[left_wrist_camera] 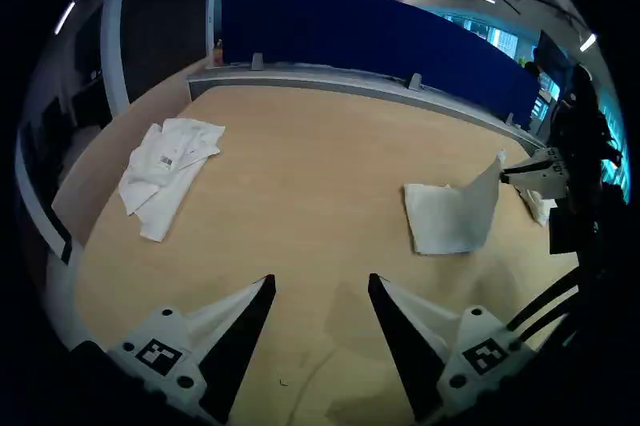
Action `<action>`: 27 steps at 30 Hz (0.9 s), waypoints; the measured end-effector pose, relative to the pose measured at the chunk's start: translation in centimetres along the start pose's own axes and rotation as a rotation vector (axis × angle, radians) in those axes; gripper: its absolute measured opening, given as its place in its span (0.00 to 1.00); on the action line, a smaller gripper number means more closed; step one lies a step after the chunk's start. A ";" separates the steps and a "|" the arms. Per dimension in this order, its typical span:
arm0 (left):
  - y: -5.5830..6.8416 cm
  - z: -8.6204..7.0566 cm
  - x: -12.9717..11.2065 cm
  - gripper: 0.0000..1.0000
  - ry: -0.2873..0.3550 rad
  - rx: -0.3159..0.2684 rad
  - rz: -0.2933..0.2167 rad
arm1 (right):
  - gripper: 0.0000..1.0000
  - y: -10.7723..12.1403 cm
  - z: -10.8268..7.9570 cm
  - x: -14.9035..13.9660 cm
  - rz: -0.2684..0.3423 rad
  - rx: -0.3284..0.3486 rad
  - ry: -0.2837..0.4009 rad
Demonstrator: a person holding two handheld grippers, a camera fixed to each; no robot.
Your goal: Fold towel
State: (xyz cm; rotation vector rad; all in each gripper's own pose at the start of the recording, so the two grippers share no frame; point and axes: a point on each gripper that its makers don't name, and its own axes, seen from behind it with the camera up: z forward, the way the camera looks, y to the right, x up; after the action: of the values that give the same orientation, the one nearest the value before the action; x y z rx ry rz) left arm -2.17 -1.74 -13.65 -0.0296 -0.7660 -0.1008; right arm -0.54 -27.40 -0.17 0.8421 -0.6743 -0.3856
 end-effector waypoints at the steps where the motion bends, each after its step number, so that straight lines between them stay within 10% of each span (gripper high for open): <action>1: 0.0 -0.1 0.0 0.86 0.001 0.000 -0.001 | 0.05 -0.9 0.8 0.1 -0.009 0.015 -0.003; 11: -0.4 -1.0 -0.4 0.86 0.004 -0.002 -0.034 | 0.05 -8.2 8.6 -2.8 -0.028 0.145 -0.080; 18: -1.0 -0.9 -0.6 0.86 0.000 -0.001 -0.040 | 0.08 -8.6 10.6 -4.2 0.037 0.149 -0.102; 27: -1.0 -0.7 -0.4 0.86 0.001 -0.006 -0.047 | 0.72 -7.0 8.2 -3.9 0.041 0.111 -0.075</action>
State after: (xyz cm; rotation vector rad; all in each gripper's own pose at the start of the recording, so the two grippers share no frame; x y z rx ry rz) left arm -2.09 -2.76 -14.47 -0.0176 -0.7660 -0.1476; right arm -9.35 -34.07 -3.26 0.9211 -0.7866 -0.3462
